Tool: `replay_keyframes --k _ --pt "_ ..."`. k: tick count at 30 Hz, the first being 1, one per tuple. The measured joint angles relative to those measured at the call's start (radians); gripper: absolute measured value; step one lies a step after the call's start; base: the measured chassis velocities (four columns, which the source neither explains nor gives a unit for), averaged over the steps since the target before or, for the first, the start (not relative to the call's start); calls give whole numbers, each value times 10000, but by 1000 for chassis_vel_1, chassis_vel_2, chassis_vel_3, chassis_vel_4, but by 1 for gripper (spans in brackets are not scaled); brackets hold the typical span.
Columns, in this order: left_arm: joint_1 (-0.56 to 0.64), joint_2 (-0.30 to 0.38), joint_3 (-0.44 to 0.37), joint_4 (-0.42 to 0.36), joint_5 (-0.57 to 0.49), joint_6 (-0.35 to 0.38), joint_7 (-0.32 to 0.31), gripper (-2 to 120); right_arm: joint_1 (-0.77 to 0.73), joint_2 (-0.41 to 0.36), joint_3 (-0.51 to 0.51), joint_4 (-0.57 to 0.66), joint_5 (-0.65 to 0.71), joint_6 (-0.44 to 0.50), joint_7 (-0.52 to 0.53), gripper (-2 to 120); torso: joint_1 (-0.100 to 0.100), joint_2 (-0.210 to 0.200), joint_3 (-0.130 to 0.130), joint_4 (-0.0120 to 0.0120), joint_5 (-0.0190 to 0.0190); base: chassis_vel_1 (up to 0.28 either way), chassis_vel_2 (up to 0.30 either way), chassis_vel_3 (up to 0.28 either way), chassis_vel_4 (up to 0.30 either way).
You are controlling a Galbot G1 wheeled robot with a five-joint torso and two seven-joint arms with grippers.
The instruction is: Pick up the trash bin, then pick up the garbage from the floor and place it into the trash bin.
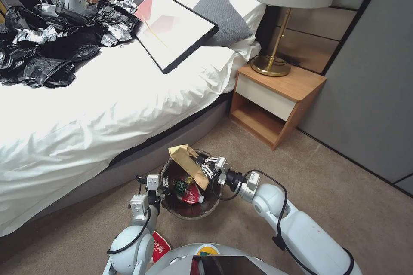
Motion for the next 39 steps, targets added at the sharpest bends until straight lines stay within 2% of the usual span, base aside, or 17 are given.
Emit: replay_keyframes --k 5,7,8,10,11,13,14,16,17,20,21,24,25,27,31,32,39 --pt "-27 -6 31 -3 2 5 0 2 47 361 -78 -788 -254 116 11 -1 0 0 0 0 0 0 0 0 0" --pt "-32 -3 8 -20 -10 13 -1 2 -12 503 -84 -1011 -299 102 22 7 0 0 0 0 0 0 0 0 0" --pt "-32 -3 8 -20 -10 13 -1 2 -12 503 -84 -1011 -299 102 22 7 0 0 0 0 0 0 0 0 0" --pt "-45 -6 -17 -49 -29 16 -3 2 -140 677 -97 -1058 -421 95 20 19 0 0 0 0 0 0 0 0 0" --pt "-45 -6 -17 -49 -29 16 -3 2 -140 677 -97 -1058 -421 95 20 19 0 0 0 0 0 0 0 0 0" --pt "-50 -14 -20 -59 -31 19 -4 2 -215 740 -82 -1062 -503 107 2 28 0 0 0 0 0 0 0 0 0" --pt "-50 -14 -20 -59 -31 19 -4 2 -215 740 -82 -1062 -503 107 2 28 0 0 0 0 0 0 0 0 0" --pt "-62 -7 -31 -60 -36 22 -4 2 -263 763 -5 -1033 -569 123 -28 39 0 0 0 0 0 0 0 0 0" --pt "-62 -7 -31 -60 -36 22 -4 2 -263 763 -5 -1033 -569 123 -28 39 0 0 0 0 0 0 0 0 0" --pt "-100 12 -40 -59 -56 66 -7 2 -327 706 69 -948 -584 128 -34 54 0 0 0 0 0 0 0 0 0" --pt "-100 12 -40 -59 -56 66 -7 2 -327 706 69 -948 -584 128 -34 54 0 0 0 0 0 0 0 0 0" --pt "-144 12 -33 -71 -80 110 -12 2 -349 656 101 -872 -583 128 -36 68 0 0 0 0 0 0 0 0 0" --pt "-144 12 -33 -71 -80 110 -12 2 -349 656 101 -872 -583 128 -36 68 0 0 0 0 0 0 0 0 0" --pt "-164 6 -30 -71 -86 122 -16 2 -365 595 116 -819 -579 128 -46 80 0 0 0 0 1 0 0 0 0" --pt "-175 6 -36 -71 -104 129 -18 2 -387 510 143 -748 -579 132 -58 89 0 0 0 0 0 0 0 0 0" --pt "-189 12 -53 -71 -126 133 -21 2 -412 441 173 -671 -576 133 -61 95 0 0 0 0 1 0 0 0 0" --pt "-203 21 -70 -71 -153 140 -24 2 -443 365 210 -587 -569 135 -61 100 0 0 0 0 1 0 0 0 0"
